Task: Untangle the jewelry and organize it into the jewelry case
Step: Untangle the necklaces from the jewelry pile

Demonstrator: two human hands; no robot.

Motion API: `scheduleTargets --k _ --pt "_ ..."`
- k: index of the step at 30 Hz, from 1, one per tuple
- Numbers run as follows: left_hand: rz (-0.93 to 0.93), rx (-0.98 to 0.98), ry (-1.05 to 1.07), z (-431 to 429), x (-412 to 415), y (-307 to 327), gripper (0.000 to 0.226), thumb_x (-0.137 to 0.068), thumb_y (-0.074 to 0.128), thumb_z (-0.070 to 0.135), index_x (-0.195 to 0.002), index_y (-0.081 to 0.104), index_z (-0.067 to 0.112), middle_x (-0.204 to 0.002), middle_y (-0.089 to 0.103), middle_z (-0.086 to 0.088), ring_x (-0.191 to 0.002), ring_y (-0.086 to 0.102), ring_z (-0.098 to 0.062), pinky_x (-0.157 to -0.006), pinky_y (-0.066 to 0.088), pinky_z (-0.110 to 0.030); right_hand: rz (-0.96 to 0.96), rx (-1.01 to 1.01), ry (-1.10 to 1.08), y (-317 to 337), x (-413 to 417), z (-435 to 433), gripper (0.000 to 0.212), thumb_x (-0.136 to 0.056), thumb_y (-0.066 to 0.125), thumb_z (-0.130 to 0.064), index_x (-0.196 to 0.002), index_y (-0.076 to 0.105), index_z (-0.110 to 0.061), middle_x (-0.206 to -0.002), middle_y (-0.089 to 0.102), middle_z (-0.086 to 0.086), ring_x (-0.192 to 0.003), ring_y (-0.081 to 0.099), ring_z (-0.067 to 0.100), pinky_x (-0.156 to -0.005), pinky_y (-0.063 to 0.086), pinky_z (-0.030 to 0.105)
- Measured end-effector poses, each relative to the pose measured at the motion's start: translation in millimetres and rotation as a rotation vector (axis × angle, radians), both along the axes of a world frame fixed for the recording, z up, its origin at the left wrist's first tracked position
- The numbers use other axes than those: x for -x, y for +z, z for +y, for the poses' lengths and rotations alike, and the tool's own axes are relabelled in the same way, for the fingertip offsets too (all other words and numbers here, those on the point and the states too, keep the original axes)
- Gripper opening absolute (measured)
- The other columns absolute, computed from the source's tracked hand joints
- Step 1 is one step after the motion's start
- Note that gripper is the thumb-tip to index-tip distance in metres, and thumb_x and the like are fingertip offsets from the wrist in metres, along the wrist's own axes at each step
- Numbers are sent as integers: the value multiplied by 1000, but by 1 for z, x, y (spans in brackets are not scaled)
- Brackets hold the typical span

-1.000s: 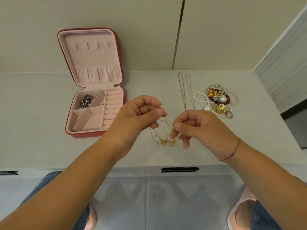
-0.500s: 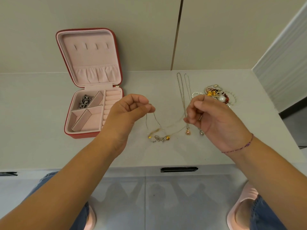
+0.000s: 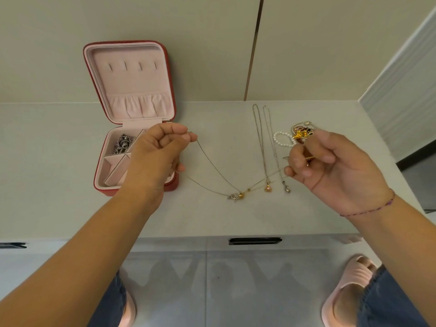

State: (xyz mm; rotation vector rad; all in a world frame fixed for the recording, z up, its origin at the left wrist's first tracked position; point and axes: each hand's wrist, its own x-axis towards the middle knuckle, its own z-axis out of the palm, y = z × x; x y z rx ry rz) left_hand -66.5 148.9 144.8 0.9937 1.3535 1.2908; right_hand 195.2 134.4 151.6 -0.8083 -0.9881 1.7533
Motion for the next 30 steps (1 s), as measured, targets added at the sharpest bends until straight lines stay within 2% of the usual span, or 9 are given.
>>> scheduleTargets --k 5,11,14,16,18,21,24,27,30 --pt "40 -34 46 1 4 0 11 -90 58 2 -92 61 12 -77 74 8 -42 47 -1 -42 43 -17 26 61 -2 6 -19 -9 40 -69 72 -42 -46 45 -24 -85 70 10 -43 41 6 -66 51 24" --pt "95 -43 123 1 13 -1 12 -90 59 3 -89 63 15 -87 73 4 -47 49 0 -44 44 -18 -27 79 -30 8 -37 -24 36 -69 73 -43 -56 47 -21 -117 65 11 -38 33 2 -64 53 25" --pt "196 -46 142 2 13 -7 11 -89 62 6 -90 65 16 -86 73 5 -52 53 0 -44 44 -18 -49 70 -20 5 -39 -28 32 -69 73 -43 -63 51 -20 -128 59 13 -39 35 3 -63 53 26" --pt "287 -61 138 2 11 -12 9 -89 63 7 -91 66 16 -87 73 6 -62 59 0 -51 47 -21 -88 45 17 3 -38 -30 31 -70 74 -43 -69 55 -18 -130 58 14 -42 36 5 -61 53 28" --pt "395 -84 107 2 8 -17 8 -89 63 10 -90 66 17 -86 73 8 -62 59 -1 -58 49 -25 -142 14 62 1 -35 -32 34 -71 76 -43 -75 57 -14 -126 59 15 -46 38 8 -60 54 29" --pt "523 -99 65 0 2 -20 9 -87 66 17 -84 66 25 -82 71 12 -51 48 -6 -54 48 -27 -280 -2 110 -1 -31 -36 41 -68 78 -46 -78 63 -9 -99 66 14 -54 47 12 -65 54 30" --pt "613 -141 1 -1 -3 -24 15 -85 69 18 -79 63 31 -75 66 18 -53 47 0 -59 44 -22 -568 -66 90 -2 -25 -41 43 -70 74 -46 -77 66 -4 -78 66 10 -65 58 18 -74 53 27" --pt "681 -119 -107 -4 -8 -31 9 -84 69 17 -84 67 26 -67 61 25 -49 47 -8 -57 43 -27 -831 -92 51 -9 -25 -43 19 -84 66 -22 -79 68 -4 -76 69 4 -76 65 18 -79 49 21" --pt "822 -103 -239 -8 -13 -38 10 -85 67 20 -85 65 29 -83 65 20 -53 55 -14 -58 45 -24 -1010 -80 45 -21 -28 -44 12 -86 64 -19 -81 70 -10 -79 71 3 -77 64 13 -73 48 15"
